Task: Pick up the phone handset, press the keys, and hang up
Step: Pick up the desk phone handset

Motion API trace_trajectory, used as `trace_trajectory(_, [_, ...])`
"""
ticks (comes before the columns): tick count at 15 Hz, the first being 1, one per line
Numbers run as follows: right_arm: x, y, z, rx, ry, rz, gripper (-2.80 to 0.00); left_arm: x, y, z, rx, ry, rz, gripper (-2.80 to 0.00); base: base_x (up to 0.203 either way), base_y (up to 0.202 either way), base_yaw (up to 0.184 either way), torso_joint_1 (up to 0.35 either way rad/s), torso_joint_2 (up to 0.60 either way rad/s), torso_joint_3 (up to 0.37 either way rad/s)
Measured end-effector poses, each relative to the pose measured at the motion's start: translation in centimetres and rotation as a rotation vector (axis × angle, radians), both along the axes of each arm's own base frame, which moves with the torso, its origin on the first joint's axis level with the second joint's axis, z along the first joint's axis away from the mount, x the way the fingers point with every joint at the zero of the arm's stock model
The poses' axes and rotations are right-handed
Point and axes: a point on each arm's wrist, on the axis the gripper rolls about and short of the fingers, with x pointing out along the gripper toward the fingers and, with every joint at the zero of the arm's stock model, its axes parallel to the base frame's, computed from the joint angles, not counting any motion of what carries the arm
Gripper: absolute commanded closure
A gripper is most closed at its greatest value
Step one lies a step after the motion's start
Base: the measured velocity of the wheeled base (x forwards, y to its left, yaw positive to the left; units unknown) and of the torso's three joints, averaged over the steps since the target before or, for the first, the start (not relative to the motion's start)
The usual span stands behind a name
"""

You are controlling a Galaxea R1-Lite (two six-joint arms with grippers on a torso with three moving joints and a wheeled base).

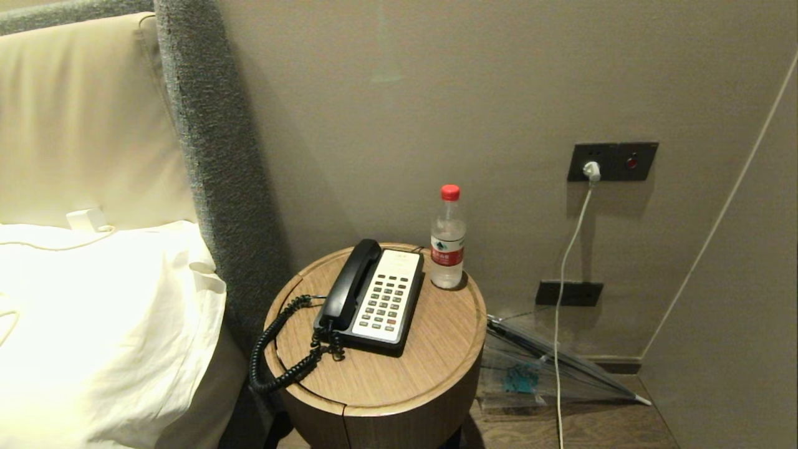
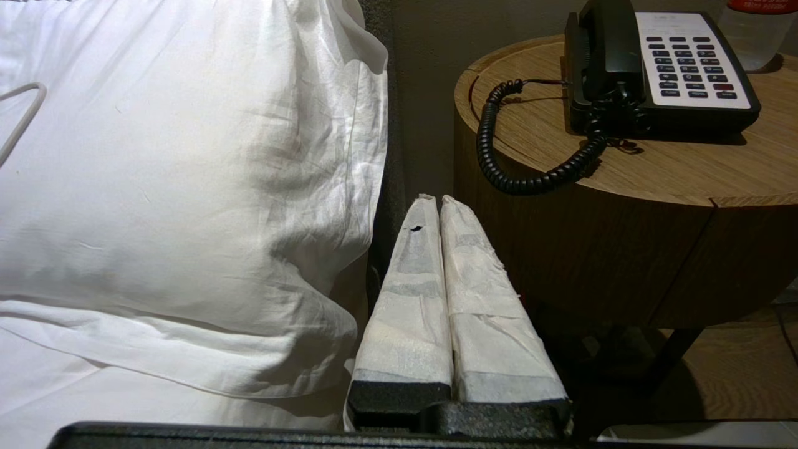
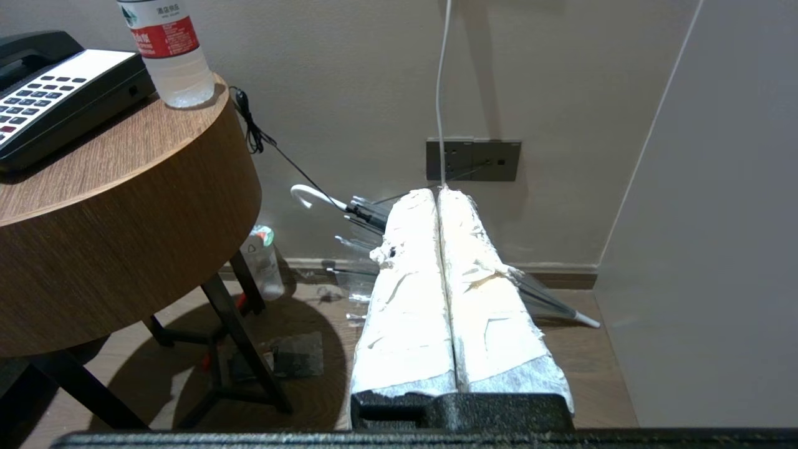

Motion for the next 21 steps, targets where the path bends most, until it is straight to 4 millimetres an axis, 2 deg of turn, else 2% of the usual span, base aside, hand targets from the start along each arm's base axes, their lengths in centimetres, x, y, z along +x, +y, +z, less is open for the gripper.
trace_trajectory(21, [-0.01, 0.0, 0.02, 0.0, 0.0, 0.0, 0.0, 0.01, 0.01, -0.04, 0.001, 0.001, 0.003, 0.0, 0.0, 0.0, 0.0, 0.0, 0.0, 0.0])
